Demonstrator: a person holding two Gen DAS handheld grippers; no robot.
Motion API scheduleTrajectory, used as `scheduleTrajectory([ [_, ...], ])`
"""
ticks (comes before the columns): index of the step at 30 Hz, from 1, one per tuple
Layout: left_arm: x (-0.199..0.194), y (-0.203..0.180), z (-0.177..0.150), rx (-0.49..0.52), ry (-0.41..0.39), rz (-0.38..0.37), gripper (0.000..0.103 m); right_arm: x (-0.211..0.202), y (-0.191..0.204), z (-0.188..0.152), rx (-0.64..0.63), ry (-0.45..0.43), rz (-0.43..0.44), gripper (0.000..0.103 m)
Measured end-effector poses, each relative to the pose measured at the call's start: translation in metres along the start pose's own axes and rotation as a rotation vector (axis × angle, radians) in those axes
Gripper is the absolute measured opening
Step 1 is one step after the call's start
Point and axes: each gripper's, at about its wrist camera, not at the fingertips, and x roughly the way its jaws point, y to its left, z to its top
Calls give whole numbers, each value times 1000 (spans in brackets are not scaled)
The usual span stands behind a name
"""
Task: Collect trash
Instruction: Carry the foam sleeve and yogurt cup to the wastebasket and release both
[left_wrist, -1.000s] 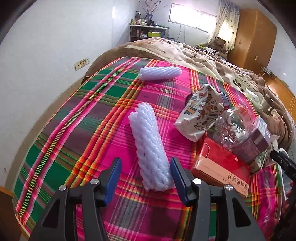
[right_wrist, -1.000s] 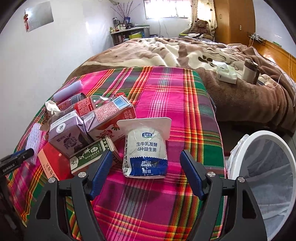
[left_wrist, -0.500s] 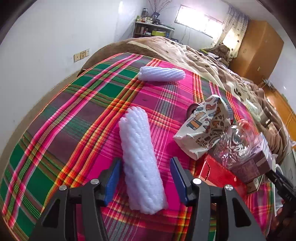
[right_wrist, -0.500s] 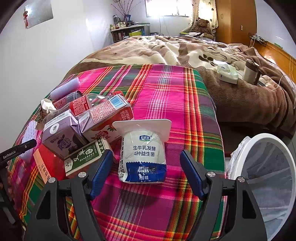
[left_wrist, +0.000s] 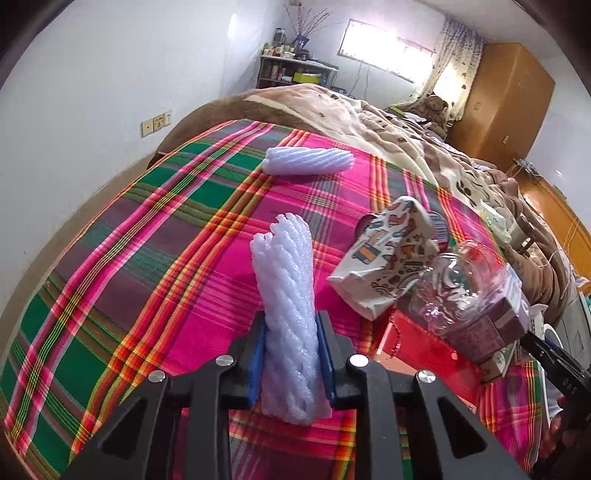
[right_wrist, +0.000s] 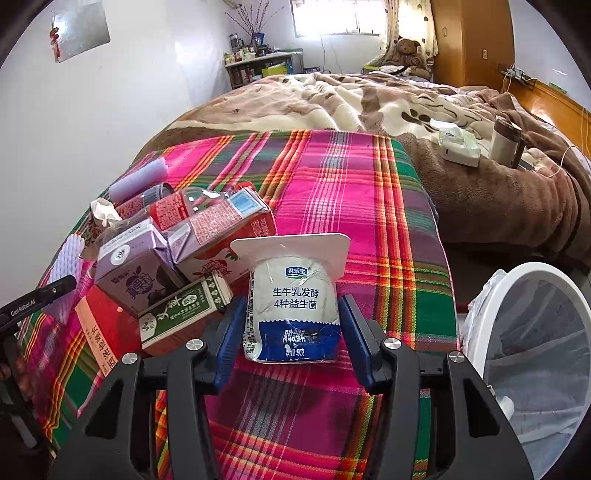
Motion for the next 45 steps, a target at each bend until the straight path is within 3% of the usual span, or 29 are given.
scheduleTrajectory([
  [10,-27,-24,-11,55,-36,-56,26,-20,-1,-3,27,-52,22,52],
  [22,-72,-76,-23,167,-80,-180,26,-62,-10,-11,52,-129,19,52],
  [45,-102,-214,-64,422,-88,-369,26,-125,-84,-37,157,-217,-152,52],
])
